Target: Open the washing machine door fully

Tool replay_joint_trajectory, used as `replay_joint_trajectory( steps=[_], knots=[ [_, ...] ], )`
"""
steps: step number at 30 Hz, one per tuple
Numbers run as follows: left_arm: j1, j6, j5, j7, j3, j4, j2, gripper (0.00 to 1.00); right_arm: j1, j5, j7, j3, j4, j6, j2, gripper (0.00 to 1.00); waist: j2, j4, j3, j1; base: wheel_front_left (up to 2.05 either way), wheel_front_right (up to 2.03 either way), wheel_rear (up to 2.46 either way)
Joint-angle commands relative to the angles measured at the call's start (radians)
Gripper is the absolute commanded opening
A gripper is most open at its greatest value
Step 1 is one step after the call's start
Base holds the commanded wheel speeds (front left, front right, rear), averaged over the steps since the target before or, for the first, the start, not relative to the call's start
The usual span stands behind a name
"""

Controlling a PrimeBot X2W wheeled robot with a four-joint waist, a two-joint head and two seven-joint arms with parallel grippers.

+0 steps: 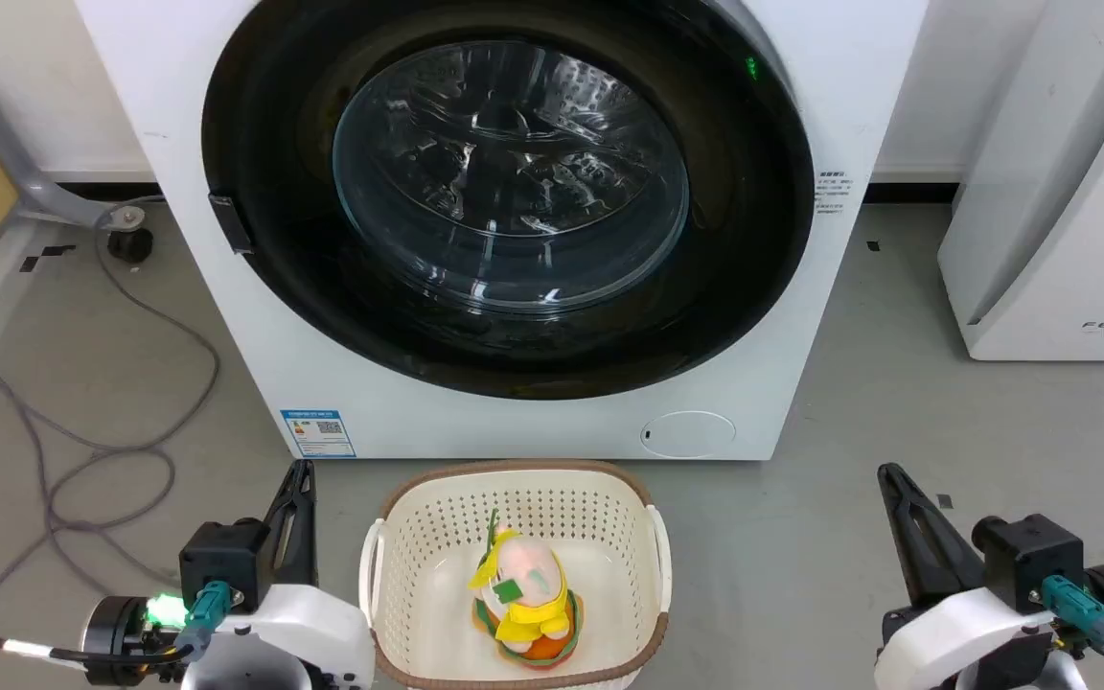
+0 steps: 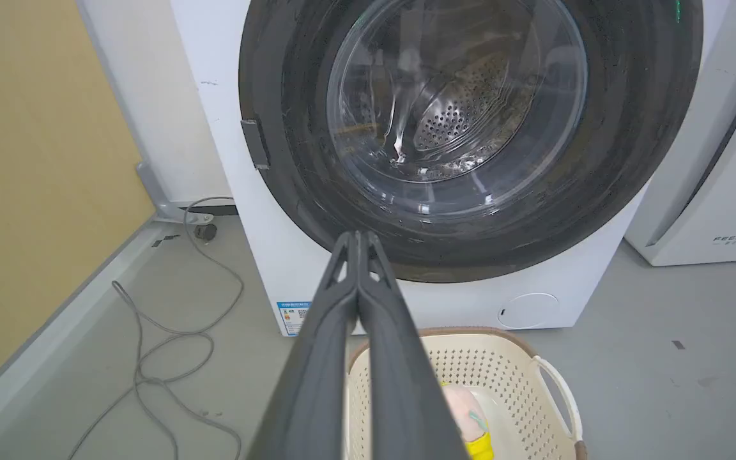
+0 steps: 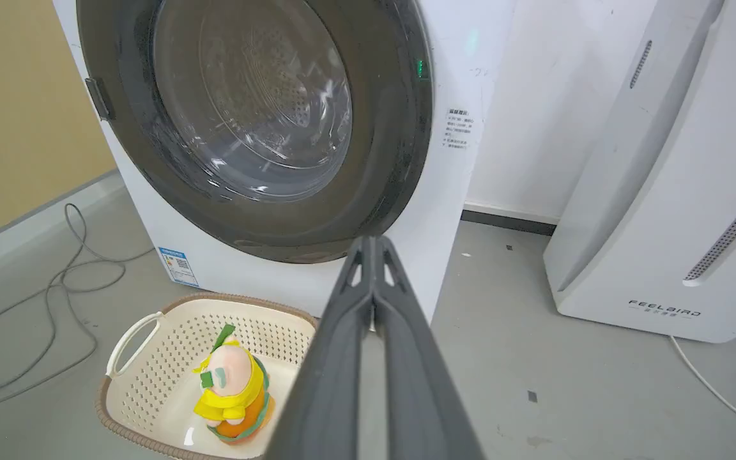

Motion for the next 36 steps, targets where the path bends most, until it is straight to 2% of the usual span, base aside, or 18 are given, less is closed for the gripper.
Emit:
replay_joint_trajectory(
  steps=[1, 4, 5, 15, 16, 17, 27, 36],
  knots=[
    [0.015, -0.004, 0.002, 0.0, 0.0, -0.005, 0.0, 0.0, 0.005, -0.008, 0.0, 0.0, -0.005, 0.001, 0.001, 0.0, 0.0, 0.0, 0.0, 0.0, 0.0, 0.0, 0.0],
    [0.015, -0.004, 0.002, 0.0, 0.0, -0.005, 0.0, 0.0, 0.005, -0.008, 0.0, 0.0, -0.005, 0.001, 0.001, 0.0, 0.0, 0.0, 0.0, 0.0, 0.0, 0.0, 0.0],
    [0.0, 0.0, 0.0, 0.0, 0.0, 0.0, 0.0, 1.0, 0.0, 0.001, 0.0, 0.0, 0.0, 0.0, 0.0, 1.0, 0.0, 0.0, 0.0, 0.0, 0.0, 0.0, 0.0],
    [0.002, -0.003, -0.01, -0.018, -0.005, 0.009, 0.0, 1.0, 0.005, 0.02, -0.017, 0.001, 0.011, 0.0, 0.0, 1.0, 0.0, -0.002, 0.0, 0.0, 0.0, 0.0, 0.0],
    [0.002, -0.003, -0.012, -0.02, -0.005, 0.01, 0.0, 1.0, 0.005, 0.022, -0.019, 0.0, 0.012, 0.0, 0.0, 0.73, 0.0, -0.002, 0.0, 0.0, 0.0, 0.0, 0.0],
    [0.003, -0.004, -0.013, -0.023, -0.006, 0.012, 0.0, 1.0, 0.005, 0.025, -0.021, 0.0, 0.014, 0.0, 0.0, 0.0, 0.0, -0.002, 0.0, 0.0, 0.0, 0.0, 0.0],
    [0.004, -0.008, -0.026, -0.044, -0.01, 0.021, 0.0, 1.0, 0.003, 0.065, -0.043, 0.0, 0.037, 0.0, 0.0, 0.0, 0.0, -0.003, 0.0, 0.0, 0.0, 0.0, 0.0],
    [0.007, -0.013, -0.039, -0.062, -0.014, 0.028, 0.0, 1.0, -0.002, 0.277, -0.062, 0.008, 0.05, 0.0, 0.0, 0.0, 0.0, -0.005, 0.0, 0.0, 0.0, 0.0, 0.0]
  ],
)
